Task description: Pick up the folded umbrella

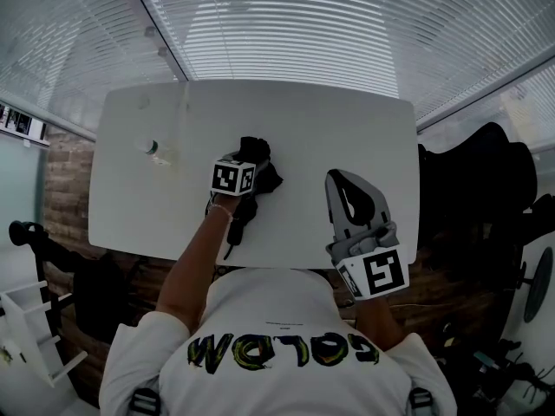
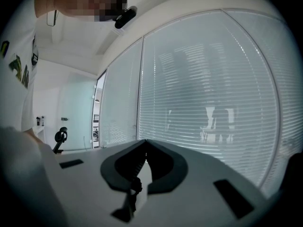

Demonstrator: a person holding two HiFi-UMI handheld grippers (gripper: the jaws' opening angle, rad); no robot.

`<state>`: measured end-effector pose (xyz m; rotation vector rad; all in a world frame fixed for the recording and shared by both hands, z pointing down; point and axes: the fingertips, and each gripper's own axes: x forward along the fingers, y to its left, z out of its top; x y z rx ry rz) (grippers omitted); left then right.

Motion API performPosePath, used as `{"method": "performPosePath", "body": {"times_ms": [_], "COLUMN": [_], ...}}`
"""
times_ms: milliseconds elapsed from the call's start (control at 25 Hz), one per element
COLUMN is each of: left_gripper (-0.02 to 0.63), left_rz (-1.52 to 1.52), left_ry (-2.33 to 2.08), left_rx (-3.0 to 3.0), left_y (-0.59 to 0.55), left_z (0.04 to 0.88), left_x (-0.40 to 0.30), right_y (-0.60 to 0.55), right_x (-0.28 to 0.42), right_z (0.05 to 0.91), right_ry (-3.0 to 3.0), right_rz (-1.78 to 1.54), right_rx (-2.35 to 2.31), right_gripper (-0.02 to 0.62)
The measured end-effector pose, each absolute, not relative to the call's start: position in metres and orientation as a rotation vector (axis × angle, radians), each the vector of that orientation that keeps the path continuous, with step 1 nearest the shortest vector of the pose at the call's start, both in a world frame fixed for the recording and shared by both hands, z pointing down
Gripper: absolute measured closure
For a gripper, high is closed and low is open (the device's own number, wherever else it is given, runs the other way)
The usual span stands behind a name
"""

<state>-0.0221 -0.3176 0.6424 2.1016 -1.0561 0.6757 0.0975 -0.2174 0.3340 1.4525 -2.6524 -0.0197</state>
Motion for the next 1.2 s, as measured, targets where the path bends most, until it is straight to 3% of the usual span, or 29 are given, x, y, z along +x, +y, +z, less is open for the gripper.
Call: {"method": "performPosePath", "body": {"times_ms": [1200], "left_gripper": [0.356], "left_rz": [0.254], "left_ry": [-1.264], "left_rx": [2.500], "left_y": [-0.288], "left_z": [0.462], "left_x": [-0.036], "right_y": [-0.219], "right_x": [0.087], "right_z": [0.335], "right_ry": [-2.657], "right_rz": [-0.028], "right_rx": [1.437], "right_gripper": [0.583]}}
